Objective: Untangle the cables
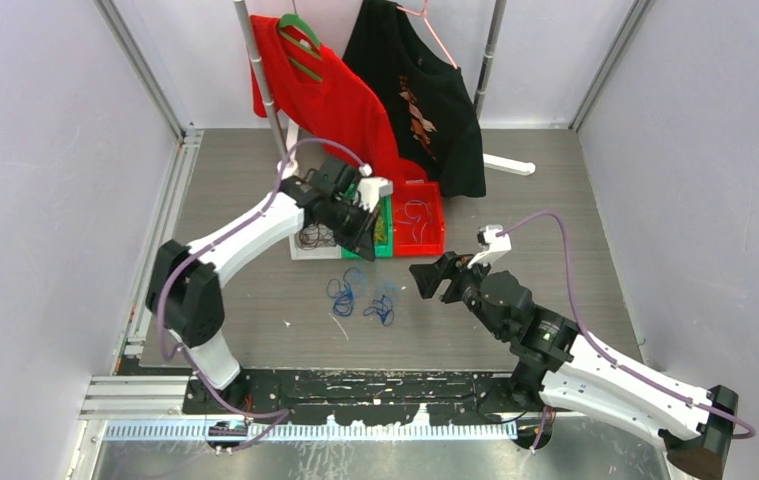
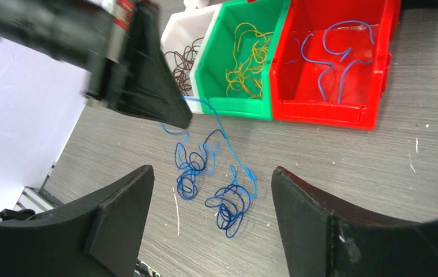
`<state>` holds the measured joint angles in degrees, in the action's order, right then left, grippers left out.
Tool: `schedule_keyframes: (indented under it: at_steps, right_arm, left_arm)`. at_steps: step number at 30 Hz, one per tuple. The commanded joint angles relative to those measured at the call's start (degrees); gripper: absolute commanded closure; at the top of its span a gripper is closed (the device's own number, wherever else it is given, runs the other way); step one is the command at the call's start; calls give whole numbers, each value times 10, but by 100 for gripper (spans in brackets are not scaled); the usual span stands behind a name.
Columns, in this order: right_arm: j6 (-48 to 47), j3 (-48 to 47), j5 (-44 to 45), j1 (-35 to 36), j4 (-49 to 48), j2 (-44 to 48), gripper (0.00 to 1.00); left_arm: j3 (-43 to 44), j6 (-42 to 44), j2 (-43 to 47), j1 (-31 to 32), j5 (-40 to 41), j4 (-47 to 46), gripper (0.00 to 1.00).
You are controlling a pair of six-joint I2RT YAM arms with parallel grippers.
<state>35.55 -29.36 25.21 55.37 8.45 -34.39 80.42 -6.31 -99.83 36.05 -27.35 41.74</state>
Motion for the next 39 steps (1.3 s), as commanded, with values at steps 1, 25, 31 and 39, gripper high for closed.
schedule_keyframes:
  at_steps: [1, 25, 31, 39]
  right_arm:
    - [-39, -20, -25, -1, -107, -48, 19]
    - [-89, -74, -57, 26, -324, -301, 32]
    - [-59, -58, -66, 26, -341, -333, 39]
    - [32, -4, -50, 26, -358, -361, 42]
  left_arm:
    - [81, -1, 99, 2, -83, 81, 100]
    - [298, 8, 151, 3, -223, 266, 100]
    - [349, 10, 165, 3, -222, 274, 100]
    - [448, 11, 168, 3, -209, 243, 100]
